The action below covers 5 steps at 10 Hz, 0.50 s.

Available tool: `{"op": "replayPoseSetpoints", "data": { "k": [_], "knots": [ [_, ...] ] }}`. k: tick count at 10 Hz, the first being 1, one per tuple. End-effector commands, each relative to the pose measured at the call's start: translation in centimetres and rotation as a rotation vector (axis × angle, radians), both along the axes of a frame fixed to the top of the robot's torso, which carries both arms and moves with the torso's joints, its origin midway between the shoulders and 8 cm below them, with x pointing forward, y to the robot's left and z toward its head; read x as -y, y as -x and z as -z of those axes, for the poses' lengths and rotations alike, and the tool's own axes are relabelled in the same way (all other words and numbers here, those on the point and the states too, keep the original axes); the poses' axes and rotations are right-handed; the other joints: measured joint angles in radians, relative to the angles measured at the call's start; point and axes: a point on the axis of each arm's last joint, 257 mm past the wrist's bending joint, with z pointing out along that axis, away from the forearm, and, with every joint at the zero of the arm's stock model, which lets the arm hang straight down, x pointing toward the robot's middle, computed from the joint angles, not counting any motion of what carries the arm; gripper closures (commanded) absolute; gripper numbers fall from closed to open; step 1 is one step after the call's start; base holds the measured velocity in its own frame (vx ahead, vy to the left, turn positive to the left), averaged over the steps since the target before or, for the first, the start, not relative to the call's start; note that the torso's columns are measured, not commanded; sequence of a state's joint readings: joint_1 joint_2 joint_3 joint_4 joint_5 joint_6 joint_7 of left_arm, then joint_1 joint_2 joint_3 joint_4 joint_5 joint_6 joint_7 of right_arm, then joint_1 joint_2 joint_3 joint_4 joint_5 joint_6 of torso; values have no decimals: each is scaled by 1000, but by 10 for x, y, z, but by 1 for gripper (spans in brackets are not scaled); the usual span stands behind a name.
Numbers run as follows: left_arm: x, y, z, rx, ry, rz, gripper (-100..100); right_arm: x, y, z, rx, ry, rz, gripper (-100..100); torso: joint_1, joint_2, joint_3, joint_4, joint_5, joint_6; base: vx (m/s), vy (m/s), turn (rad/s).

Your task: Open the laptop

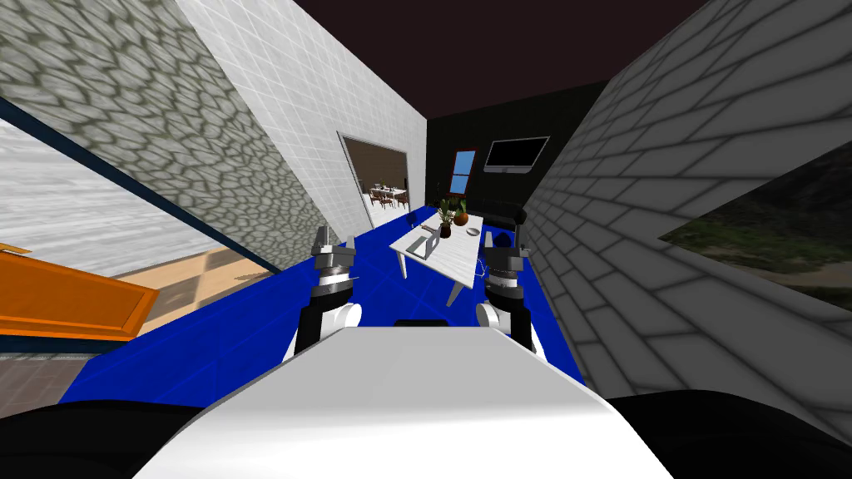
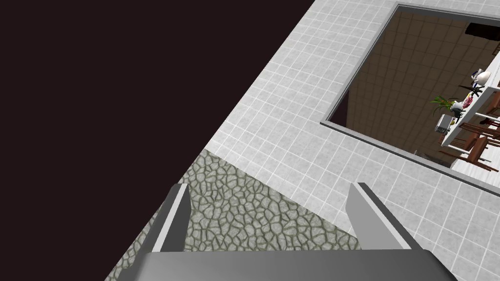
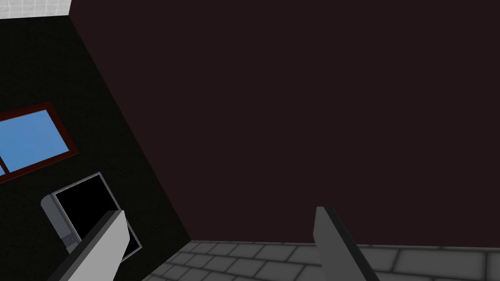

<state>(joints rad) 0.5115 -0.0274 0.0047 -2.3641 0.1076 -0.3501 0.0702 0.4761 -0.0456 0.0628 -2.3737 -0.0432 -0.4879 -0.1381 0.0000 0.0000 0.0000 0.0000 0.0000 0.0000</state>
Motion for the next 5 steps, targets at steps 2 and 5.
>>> {"op": "replayPoseSetpoints", "data": {
  "k": [2, 5],
  "knots": [
    [0, 0, 0, 0, 0, 0, 0, 0, 0, 0, 0, 0, 0, 0, 0, 104, -209, 105, 0, 0, 0, 0, 0],
    [0, 0, 0, 0, 0, 0, 0, 0, 0, 0, 0, 0, 0, 0, 0, 322, -644, 322, 0, 0, 0, 0, 0]
  ]
}}
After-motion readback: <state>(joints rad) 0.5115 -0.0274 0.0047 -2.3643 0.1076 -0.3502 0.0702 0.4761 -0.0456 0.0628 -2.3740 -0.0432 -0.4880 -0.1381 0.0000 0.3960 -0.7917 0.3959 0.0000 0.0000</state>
